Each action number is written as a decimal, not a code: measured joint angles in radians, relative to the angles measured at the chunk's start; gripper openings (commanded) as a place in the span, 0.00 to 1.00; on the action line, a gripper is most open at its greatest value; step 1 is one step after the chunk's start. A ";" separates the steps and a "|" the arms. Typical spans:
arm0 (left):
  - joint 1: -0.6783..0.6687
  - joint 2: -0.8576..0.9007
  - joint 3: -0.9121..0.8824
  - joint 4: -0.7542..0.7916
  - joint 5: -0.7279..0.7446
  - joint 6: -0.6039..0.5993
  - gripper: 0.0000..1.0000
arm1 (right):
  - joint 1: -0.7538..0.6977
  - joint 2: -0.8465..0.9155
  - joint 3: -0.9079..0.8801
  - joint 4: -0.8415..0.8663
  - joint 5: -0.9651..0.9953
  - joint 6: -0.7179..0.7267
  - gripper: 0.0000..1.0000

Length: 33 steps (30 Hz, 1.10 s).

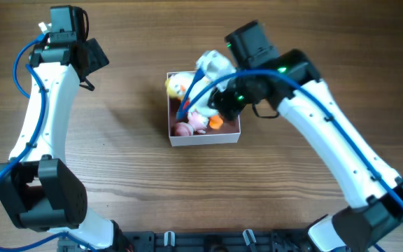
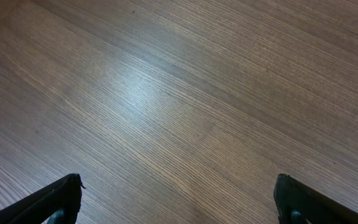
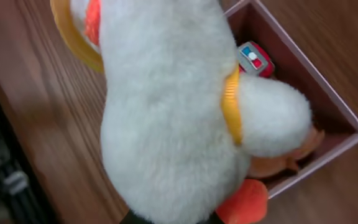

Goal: Pack container
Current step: 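Carry the white duck with the right gripper over the box, then lower the duck into the box with the right gripper and release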

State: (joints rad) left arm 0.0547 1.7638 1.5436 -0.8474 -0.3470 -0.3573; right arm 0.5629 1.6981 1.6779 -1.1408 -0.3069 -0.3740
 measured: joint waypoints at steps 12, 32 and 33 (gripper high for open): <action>0.000 0.000 0.000 0.000 0.000 0.000 1.00 | 0.008 0.219 0.000 0.002 0.155 -0.295 0.04; 0.000 0.000 0.000 0.000 0.000 0.000 1.00 | -0.003 0.262 -0.037 -0.043 0.248 -0.272 0.59; 0.000 0.000 0.000 0.000 0.000 0.000 1.00 | -0.003 0.262 -0.026 -0.042 0.249 -0.260 0.59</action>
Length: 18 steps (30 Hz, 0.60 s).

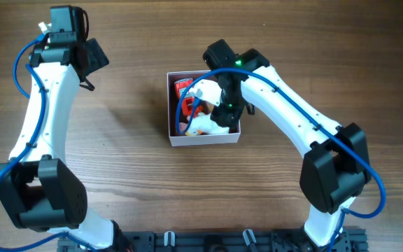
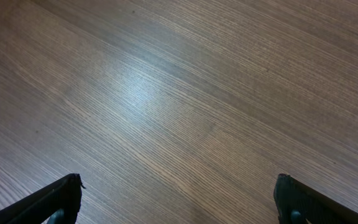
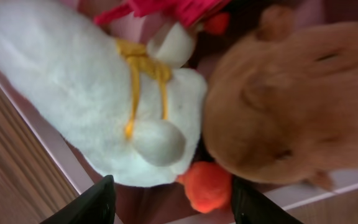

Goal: Pack container
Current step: 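Lower the duck into the box with the right gripper and release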

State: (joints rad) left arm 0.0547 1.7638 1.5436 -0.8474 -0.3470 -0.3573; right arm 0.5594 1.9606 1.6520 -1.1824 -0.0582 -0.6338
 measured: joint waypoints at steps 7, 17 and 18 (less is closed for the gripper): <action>0.000 0.000 0.000 0.000 0.000 0.000 1.00 | 0.000 -0.108 0.143 -0.001 0.003 0.124 0.24; 0.000 0.000 0.000 0.000 0.000 0.000 1.00 | 0.000 -0.203 0.151 0.022 -0.163 0.196 0.04; 0.000 0.000 0.000 0.000 0.000 0.000 1.00 | 0.000 -0.190 0.145 0.030 -0.187 0.199 0.04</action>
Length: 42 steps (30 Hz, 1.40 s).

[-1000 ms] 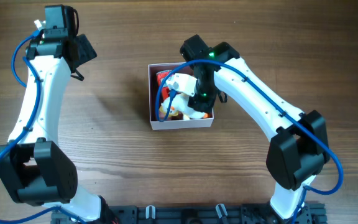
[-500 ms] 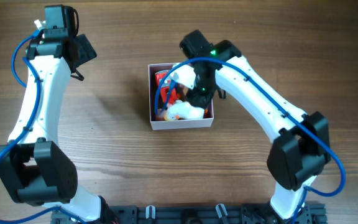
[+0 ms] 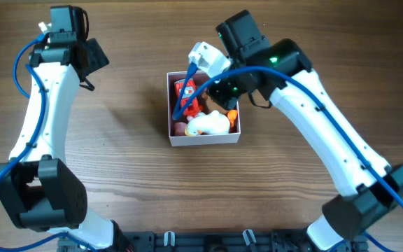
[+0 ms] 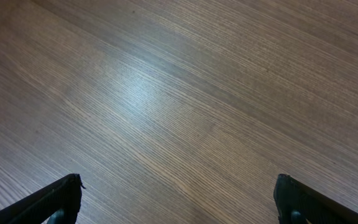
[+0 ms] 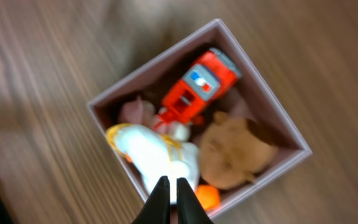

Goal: Pack container
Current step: 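Lower the duck into the box with the right gripper and release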

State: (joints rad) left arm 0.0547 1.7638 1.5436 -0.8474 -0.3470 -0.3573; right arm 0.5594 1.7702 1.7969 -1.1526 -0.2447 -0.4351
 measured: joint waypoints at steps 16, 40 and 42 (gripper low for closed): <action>0.000 0.000 0.000 0.000 0.000 0.000 1.00 | 0.000 0.272 -0.015 -0.119 -0.070 0.005 0.04; 0.000 0.000 0.000 0.000 0.000 0.000 1.00 | 0.000 0.288 0.022 -0.128 -0.130 0.058 0.04; 0.000 0.000 0.000 0.000 0.000 0.000 1.00 | 0.000 0.278 0.067 -0.100 -0.143 0.076 0.04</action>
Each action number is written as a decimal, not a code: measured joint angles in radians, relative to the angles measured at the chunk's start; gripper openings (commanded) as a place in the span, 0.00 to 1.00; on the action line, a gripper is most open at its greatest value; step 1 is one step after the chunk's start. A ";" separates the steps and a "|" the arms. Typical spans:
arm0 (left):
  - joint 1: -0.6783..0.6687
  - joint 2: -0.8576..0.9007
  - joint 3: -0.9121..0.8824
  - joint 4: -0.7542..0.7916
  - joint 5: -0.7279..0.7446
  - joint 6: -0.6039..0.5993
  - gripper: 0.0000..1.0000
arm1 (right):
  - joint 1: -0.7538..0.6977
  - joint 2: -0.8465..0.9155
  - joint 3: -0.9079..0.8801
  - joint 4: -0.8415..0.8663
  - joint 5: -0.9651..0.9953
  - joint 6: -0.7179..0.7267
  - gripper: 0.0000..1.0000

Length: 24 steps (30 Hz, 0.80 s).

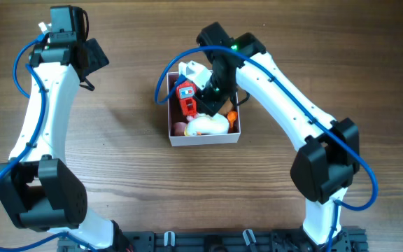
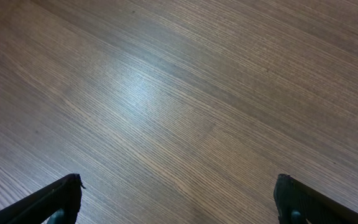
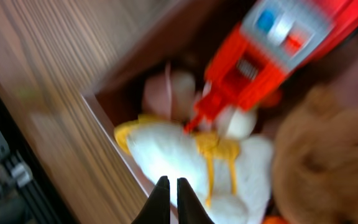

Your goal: Pack container

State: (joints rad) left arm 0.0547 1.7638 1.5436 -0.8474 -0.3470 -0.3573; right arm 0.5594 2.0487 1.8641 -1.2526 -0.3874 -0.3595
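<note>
A white square box [image 1: 206, 138] sits mid-table with toys inside. A white plush duck with yellow cord [image 3: 197, 162] lies at its front, also seen in the overhead view [image 1: 207, 125]. A red toy car [image 3: 278, 46] lies behind it, a brown plush [image 3: 328, 168] to the right, a pink toy [image 3: 166, 93] to the left. My right gripper [image 3: 170, 190] is shut and empty, hovering low over the duck inside the box. My left gripper [image 2: 178, 198] hangs open over bare wood at the far left, with nothing between its fingers.
The wooden table [image 1: 117, 175] surrounds the box. A blue cable loops from the right arm [image 1: 285, 91] over the box's left wall. The left arm [image 1: 44, 98] stands along the table's left side. A black rail runs along the front edge.
My right gripper, still shut, has come down from above the box to close over the duck and red car. The toys and the left arm have not moved.
My right gripper held the white duck above the box's back edge. Then it stood open low in the box with the duck lying beside the brown plush. Then it was shut and raised above the box. Now it is low in the box again.
</note>
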 measured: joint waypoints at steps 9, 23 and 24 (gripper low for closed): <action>0.000 0.000 0.000 0.000 0.000 0.000 1.00 | 0.000 -0.011 -0.124 0.147 -0.009 0.015 0.04; 0.000 0.000 0.000 0.000 0.000 0.000 1.00 | 0.000 -0.011 -0.232 0.063 0.069 0.019 0.04; 0.000 0.000 0.000 0.000 0.000 0.000 1.00 | 0.000 -0.011 -0.233 0.051 0.076 0.019 0.04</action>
State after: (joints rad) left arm 0.0547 1.7638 1.5436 -0.8474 -0.3470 -0.3573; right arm 0.5594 2.0380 1.6310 -1.2011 -0.3119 -0.3408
